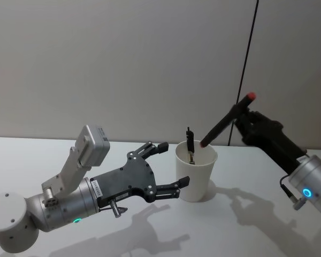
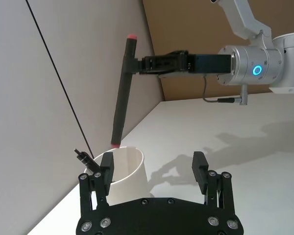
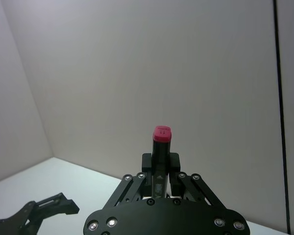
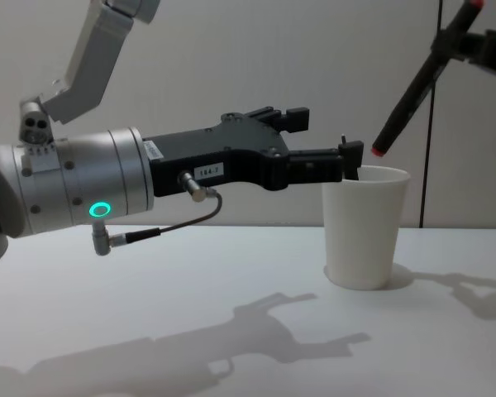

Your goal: Place the pen into the pen holder.

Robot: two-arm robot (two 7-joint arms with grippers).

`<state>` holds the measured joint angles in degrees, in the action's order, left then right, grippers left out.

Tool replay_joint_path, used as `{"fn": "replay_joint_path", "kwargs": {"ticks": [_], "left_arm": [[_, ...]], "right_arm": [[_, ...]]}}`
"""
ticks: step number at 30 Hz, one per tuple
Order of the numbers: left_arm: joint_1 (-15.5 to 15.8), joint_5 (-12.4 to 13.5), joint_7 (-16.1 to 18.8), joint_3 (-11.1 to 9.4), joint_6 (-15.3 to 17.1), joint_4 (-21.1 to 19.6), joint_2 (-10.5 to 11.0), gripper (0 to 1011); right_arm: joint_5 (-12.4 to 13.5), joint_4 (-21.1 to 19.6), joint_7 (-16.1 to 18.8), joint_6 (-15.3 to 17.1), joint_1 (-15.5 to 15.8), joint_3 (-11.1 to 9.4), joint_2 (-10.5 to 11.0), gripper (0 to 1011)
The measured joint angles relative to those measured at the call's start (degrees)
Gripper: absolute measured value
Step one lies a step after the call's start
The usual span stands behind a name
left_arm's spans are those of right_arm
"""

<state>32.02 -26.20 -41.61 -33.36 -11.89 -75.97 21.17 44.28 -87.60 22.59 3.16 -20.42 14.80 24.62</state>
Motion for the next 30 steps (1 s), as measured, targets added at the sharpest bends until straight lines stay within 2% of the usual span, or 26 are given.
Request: {"fn": "replay_joint_path", "kwargs": {"ticks": [14, 25, 27, 30], "left_arm": [[0.0, 0.0, 0.0, 0.0, 0.0, 0.0, 0.0, 1003], [0.0, 0.0, 0.0, 0.0, 0.0, 0.0, 0.0, 1003], [0.0, 0.0, 0.0, 0.0, 0.0, 0.0, 0.0, 1003], [0.0, 0.0, 0.0, 0.0, 0.0, 0.0, 0.0, 1003]], "right_arm": [[-7.67, 2.93, -0.94, 0.88, -4.01, 5.19, 0.25, 195], [-11.55, 4.67, -2.45, 2.03, -5.79, 7.59, -0.35, 198], [-12.03, 4.86, -2.65, 2.2, -6.01, 7.86, -0.43, 229], [-12.56, 5.09, -2.87, 2.35, -6.26, 8.18, -0.52, 333]]}}
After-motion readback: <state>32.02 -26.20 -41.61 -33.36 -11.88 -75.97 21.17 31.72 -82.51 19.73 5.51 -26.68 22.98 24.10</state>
